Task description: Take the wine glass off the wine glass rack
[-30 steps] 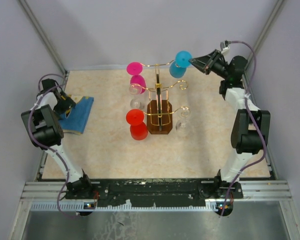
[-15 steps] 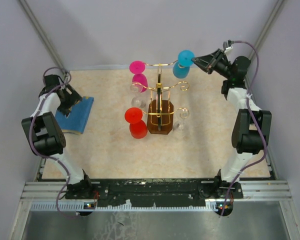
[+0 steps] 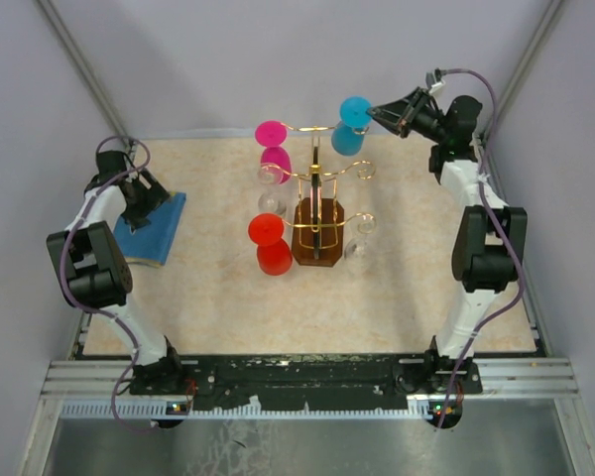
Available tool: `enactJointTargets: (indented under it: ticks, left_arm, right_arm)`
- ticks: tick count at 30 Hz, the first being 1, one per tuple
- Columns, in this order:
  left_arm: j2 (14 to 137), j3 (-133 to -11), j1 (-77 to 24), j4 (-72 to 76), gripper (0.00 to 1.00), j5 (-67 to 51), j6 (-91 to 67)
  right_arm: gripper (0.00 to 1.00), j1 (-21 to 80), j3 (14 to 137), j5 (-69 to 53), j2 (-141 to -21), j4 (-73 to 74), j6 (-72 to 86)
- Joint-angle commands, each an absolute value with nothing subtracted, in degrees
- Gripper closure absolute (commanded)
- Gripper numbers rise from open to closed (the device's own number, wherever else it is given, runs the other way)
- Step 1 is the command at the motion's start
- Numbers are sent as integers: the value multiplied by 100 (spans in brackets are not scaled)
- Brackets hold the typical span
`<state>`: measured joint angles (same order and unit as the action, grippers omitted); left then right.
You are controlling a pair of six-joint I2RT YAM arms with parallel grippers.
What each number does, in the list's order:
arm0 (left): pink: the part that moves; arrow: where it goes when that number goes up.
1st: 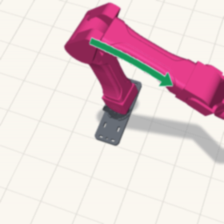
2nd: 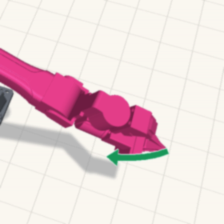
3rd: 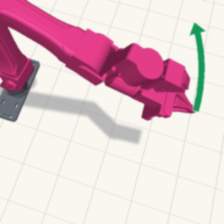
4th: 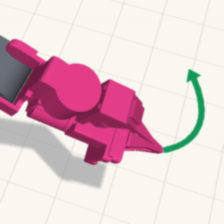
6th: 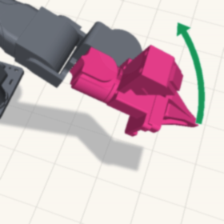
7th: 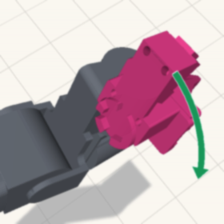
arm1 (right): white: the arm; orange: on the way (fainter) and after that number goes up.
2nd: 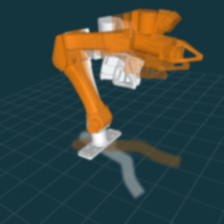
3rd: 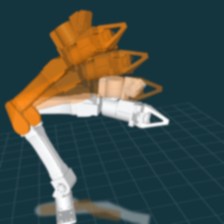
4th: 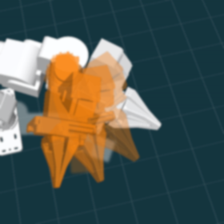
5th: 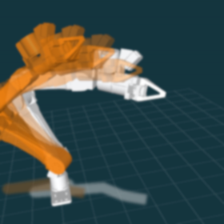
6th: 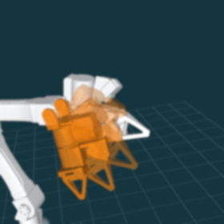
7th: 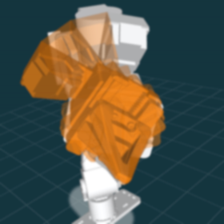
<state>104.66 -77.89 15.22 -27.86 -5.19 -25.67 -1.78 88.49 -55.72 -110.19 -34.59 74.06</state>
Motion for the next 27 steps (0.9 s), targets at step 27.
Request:
enactJointTargets:
  ticks: [27]
  left_arm:
    - [9835, -7496, 1256, -2556, 13, -972, -2507]
  right_arm:
    - [100, -155, 7522, -5726, -8643, -2097, 5843]
